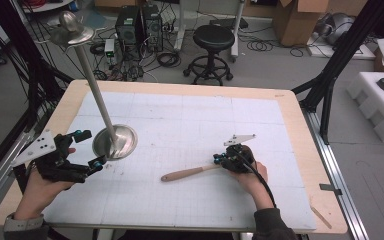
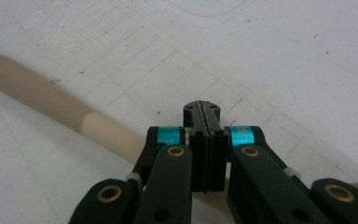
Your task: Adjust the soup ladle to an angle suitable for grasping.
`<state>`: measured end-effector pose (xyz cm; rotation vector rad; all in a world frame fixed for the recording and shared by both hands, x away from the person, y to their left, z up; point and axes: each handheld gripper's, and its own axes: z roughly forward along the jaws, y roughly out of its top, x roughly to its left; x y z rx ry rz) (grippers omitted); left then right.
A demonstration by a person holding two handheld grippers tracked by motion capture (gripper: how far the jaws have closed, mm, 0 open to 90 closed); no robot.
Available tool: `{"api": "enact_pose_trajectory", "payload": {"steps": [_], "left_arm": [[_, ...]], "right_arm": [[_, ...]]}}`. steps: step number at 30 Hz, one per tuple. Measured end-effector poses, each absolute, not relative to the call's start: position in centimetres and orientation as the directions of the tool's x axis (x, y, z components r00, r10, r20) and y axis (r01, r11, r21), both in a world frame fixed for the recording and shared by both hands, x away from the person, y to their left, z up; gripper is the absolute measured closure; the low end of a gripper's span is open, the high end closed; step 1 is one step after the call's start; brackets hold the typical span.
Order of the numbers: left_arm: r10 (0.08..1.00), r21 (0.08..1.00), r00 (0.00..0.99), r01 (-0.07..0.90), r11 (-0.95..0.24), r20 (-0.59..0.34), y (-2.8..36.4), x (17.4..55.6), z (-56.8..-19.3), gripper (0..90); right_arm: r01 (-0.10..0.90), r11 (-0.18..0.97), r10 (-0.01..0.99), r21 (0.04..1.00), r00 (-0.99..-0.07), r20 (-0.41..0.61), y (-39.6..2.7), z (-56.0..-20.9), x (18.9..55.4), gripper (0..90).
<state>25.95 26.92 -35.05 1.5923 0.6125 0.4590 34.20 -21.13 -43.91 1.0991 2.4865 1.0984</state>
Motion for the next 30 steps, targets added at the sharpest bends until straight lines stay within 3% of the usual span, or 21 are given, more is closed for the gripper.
{"api": "enact_pose_trajectory", "payload": {"steps": [9, 20, 30], "left_arm": [[0.623, 0.991, 0.780, 0.124, -0.057, -0.062, 26.6, 26.1, -35.1, 3.4], [0.627, 0.991, 0.777, 0.125, -0.056, -0.062, 26.6, 26.2, -35.2, 3.4], [0.624, 0.992, 0.779, 0.120, -0.047, -0.065, 26.8, 26.0, -35.1, 3.4]], "right_arm": [[0.563, 0.459, 0.679, 0.687, -0.721, 0.138, -21.2, -43.3, 33.1, 90.0], [0.532, 0.476, 0.690, 0.701, -0.720, 0.078, -19.8, -43.5, 33.2, 90.0], [0.418, 0.483, 0.501, 0.769, -0.853, 0.148, -15.0, -42.4, 30.6, 90.0]]}}
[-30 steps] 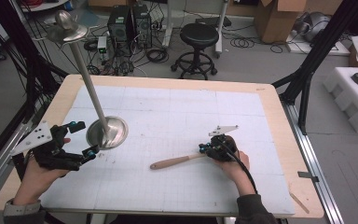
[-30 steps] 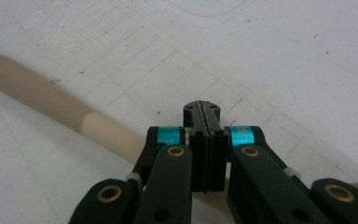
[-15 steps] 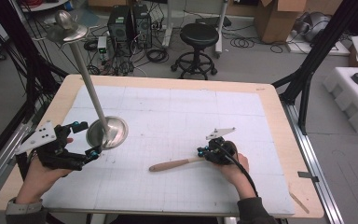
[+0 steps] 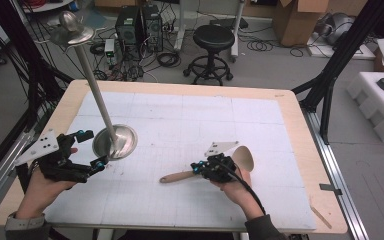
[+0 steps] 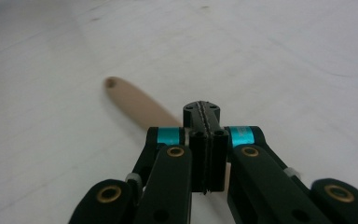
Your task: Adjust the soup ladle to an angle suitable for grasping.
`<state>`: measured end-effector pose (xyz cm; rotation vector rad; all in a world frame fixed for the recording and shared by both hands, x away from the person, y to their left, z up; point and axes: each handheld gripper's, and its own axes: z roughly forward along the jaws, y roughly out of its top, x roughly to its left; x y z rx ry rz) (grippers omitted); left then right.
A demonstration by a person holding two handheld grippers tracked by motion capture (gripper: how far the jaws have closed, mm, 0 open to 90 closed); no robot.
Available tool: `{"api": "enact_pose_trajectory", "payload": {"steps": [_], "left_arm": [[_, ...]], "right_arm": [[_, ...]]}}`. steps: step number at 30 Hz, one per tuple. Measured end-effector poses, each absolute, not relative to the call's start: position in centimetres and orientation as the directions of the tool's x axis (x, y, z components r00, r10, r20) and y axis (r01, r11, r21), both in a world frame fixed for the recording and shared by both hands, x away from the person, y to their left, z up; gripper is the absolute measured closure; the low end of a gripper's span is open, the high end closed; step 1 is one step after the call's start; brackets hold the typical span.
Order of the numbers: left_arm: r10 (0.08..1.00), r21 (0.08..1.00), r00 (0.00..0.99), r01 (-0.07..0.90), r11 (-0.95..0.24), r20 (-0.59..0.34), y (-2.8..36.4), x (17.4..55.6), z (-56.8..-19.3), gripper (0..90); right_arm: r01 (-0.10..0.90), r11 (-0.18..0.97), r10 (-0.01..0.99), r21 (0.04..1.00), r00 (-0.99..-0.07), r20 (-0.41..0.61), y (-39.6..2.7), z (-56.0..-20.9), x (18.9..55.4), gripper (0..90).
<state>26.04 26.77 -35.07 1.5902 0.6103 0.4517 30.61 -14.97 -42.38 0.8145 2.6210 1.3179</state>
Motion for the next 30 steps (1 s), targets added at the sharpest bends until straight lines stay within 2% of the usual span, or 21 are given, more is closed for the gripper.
{"api": "enact_pose_trajectory", "payload": {"steps": [3, 11, 14, 22, 30], "left_arm": [[0.625, 0.992, 0.778, 0.120, -0.045, -0.066, 26.8, 26.0, -35.1, 3.4], [0.622, 0.991, 0.781, 0.121, -0.050, -0.064, 26.8, 26.1, -35.1, 3.4], [0.624, 0.991, 0.779, 0.124, -0.046, -0.068, 26.8, 26.1, -35.2, 3.4], [0.628, 0.990, 0.774, 0.133, -0.038, -0.080, 27.3, 26.2, -35.3, 3.4], [0.632, 0.990, 0.771, 0.135, -0.038, -0.080, 27.4, 26.2, -35.4, 3.4]], "right_arm": [[0.361, 0.538, 0.456, 0.762, -0.885, 0.097, -12.8, -42.6, 29.7, 90.0], [0.335, 0.585, 0.380, 0.739, -0.918, 0.116, -9.1, -44.0, 29.0, 90.0], [0.307, 0.612, 0.361, 0.729, -0.928, 0.087, -8.3, -44.3, 28.6, 90.0], [0.219, 0.631, 0.347, 0.744, -0.938, -0.019, -7.2, -44.7, 28.7, 90.0], [0.217, 0.616, 0.379, 0.757, -0.924, -0.043, -6.9, -44.9, 29.7, 90.0]]}}
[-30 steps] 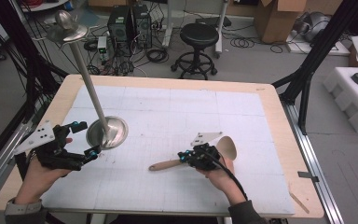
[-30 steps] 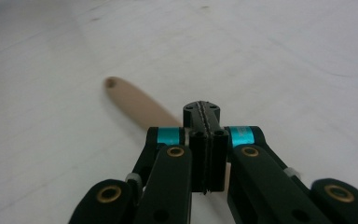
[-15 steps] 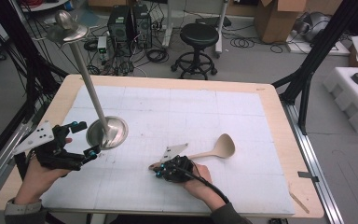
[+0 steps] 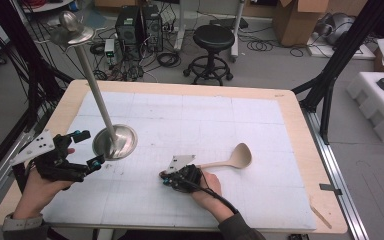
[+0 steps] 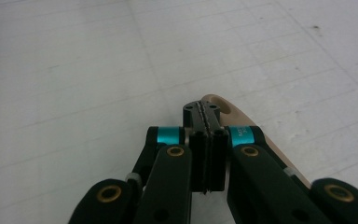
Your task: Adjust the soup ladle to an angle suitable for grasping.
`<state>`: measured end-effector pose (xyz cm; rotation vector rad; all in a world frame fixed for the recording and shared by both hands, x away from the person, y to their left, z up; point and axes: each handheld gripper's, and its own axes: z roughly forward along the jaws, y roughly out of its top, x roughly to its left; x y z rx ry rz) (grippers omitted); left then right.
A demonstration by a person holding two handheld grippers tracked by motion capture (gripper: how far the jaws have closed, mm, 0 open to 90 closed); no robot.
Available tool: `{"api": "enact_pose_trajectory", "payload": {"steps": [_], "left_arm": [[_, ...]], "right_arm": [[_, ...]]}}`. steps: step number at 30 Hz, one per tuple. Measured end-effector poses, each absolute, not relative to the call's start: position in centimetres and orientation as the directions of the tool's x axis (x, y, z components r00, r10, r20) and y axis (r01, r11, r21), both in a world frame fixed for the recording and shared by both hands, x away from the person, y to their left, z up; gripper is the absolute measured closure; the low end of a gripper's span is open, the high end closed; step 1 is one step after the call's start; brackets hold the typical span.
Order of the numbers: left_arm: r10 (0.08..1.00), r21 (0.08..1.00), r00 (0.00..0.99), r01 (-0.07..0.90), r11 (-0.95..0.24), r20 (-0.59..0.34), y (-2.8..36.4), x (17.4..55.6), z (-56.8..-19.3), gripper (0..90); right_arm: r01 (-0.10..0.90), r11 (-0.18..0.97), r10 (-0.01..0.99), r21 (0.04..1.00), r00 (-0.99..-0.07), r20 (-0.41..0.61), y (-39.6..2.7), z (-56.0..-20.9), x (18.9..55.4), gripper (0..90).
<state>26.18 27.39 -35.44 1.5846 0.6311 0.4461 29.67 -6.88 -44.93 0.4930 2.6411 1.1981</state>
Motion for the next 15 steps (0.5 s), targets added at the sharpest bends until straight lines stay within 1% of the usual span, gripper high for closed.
{"api": "enact_pose_trajectory", "payload": {"steps": [6, 7, 15], "left_arm": [[0.630, 0.990, 0.772, 0.136, -0.041, -0.080, 27.3, 26.2, -35.5, 3.4], [0.630, 0.990, 0.772, 0.137, -0.040, -0.081, 27.3, 26.2, -35.5, 3.4], [0.630, 0.990, 0.772, 0.135, -0.037, -0.082, 27.4, 26.1, -35.4, 3.4]], "right_arm": [[0.250, 0.598, 0.429, 0.762, -0.902, -0.040, -7.0, -45.0, 31.0, 90.0], [0.242, 0.603, 0.443, 0.760, -0.894, -0.067, -7.0, -45.1, 31.2, 90.0], [0.287, 0.572, 0.500, 0.768, -0.865, -0.048, -7.5, -45.1, 32.8, 90.0]]}}
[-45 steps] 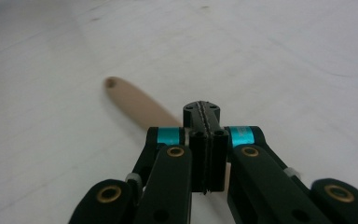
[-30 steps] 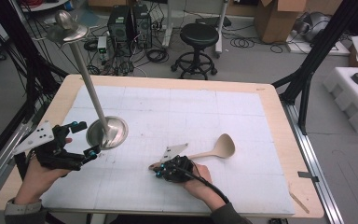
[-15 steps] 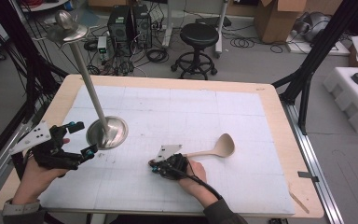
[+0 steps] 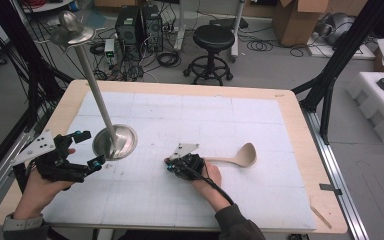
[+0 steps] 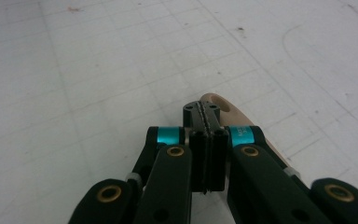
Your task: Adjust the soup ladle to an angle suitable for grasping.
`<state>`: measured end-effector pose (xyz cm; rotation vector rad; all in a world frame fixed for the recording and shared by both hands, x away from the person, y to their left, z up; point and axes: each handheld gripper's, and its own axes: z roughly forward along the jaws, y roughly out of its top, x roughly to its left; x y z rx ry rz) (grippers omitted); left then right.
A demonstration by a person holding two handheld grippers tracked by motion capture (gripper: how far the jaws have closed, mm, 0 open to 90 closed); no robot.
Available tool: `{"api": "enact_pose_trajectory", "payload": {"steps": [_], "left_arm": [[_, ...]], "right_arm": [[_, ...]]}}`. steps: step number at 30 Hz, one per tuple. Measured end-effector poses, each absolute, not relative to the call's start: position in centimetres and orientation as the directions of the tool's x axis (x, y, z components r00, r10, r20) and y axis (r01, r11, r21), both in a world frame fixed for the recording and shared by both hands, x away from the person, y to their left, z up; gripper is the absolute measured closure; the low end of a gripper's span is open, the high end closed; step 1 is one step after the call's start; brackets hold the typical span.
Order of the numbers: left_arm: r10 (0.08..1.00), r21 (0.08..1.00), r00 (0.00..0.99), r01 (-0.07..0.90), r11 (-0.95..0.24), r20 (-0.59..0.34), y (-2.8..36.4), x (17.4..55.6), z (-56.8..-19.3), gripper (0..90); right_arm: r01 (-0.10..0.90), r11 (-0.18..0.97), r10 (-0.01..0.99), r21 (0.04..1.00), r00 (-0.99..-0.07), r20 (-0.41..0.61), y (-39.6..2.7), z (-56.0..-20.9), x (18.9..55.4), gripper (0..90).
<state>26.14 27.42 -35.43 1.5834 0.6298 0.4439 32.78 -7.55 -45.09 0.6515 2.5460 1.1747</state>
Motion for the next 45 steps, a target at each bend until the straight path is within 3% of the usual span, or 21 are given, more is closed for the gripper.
{"api": "enact_pose_trajectory", "payload": {"steps": [11, 15, 25, 33, 36, 45], "left_arm": [[0.626, 0.989, 0.776, 0.139, -0.047, -0.080, 27.2, 26.2, -35.5, 3.4], [0.621, 0.989, 0.779, 0.142, -0.050, -0.081, 27.0, 26.2, -35.6, 3.4], [0.619, 0.987, 0.781, 0.148, -0.058, -0.081, 26.7, 26.3, -35.8, 3.4], [0.626, 0.986, 0.775, 0.157, -0.056, -0.088, 26.9, 26.4, -36.0, 3.4], [0.626, 0.985, 0.775, 0.163, -0.063, -0.088, 26.7, 26.5, -36.2, 3.4], [0.629, 0.983, 0.772, 0.170, -0.069, -0.090, 26.7, 26.6, -36.3, 3.4]], "right_arm": [[0.316, 0.550, 0.541, 0.773, -0.840, -0.041, -7.7, -45.1, 34.3, 90.0], [0.341, 0.513, 0.545, 0.788, -0.839, 0.008, -8.3, -44.4, 34.1, 90.0], [0.366, 0.453, 0.548, 0.813, -0.834, 0.070, -14.5, -39.5, 35.1, 90.0], [0.423, 0.505, 0.611, 0.753, -0.791, 0.034, -19.9, -39.1, 36.5, 89.6], [0.395, 0.582, 0.600, 0.711, -0.799, -0.047, -20.8, -39.1, 36.3, 89.6], [0.451, 0.621, 0.603, 0.641, -0.797, -0.023, -22.0, -40.1, 37.3, 89.6]]}}
